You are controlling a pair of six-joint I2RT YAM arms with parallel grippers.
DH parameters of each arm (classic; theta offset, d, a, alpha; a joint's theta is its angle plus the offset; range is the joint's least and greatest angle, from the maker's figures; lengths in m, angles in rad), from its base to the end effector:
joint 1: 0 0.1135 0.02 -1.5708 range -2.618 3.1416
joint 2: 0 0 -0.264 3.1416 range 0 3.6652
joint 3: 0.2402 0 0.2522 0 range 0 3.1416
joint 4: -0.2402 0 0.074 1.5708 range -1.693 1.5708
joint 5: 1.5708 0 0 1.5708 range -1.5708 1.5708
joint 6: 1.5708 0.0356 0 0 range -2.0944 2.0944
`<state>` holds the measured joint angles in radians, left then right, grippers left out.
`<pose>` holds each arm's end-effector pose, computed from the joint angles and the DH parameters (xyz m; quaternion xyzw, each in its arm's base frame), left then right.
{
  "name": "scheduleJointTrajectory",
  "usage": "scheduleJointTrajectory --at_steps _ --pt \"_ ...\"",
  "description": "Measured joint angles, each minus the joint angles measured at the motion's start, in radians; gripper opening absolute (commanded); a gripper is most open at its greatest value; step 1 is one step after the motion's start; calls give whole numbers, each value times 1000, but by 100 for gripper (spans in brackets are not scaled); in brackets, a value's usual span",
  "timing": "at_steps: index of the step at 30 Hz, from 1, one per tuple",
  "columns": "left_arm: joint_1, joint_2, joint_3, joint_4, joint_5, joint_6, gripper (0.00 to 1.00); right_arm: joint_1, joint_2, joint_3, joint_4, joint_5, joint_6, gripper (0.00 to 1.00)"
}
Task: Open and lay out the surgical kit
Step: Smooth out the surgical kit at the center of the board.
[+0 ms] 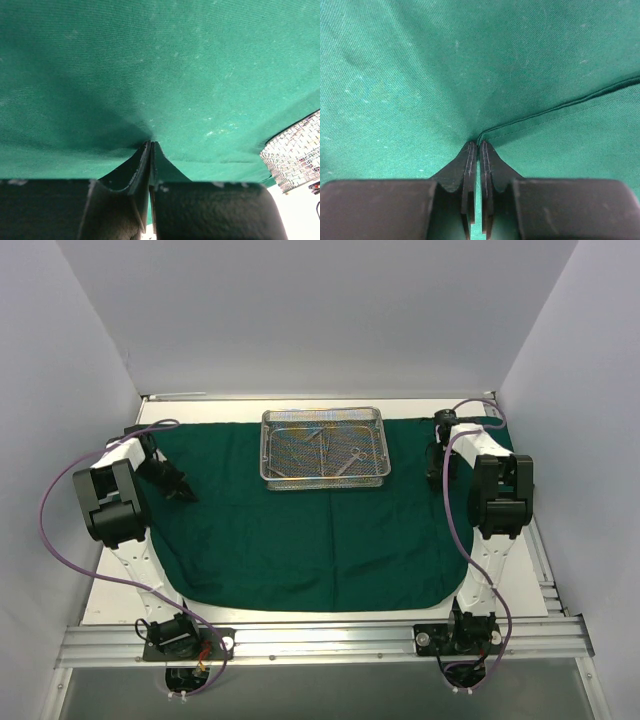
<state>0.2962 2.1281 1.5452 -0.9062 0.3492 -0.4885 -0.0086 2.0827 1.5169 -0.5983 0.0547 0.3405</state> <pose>0.3918 0.1068 0.1457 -0.3697 0.9119 -0.1766 0.0234 0.4316 -0.0057 0.1624 0.1755 0.9632 0.0069 0.2035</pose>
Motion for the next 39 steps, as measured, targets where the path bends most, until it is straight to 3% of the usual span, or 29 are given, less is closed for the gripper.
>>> scheduleJointTrajectory --at_steps 7,13,23,30,39 --pt "0 -8 0 1 0 5 10 -4 -3 0 -26 35 0 0" --pt "0 -17 0 1 -1 16 9 -58 -80 -42 -123 168 35 0" --pt "-11 -25 -74 42 62 -1 9 -408 -224 -291 -385 548 351 0" --pt "-13 -34 -92 59 79 -4 9 -485 -225 -249 -496 734 467 0" --pt "-3 -45 -98 64 80 -4 9 -498 -240 -174 -526 880 435 0"
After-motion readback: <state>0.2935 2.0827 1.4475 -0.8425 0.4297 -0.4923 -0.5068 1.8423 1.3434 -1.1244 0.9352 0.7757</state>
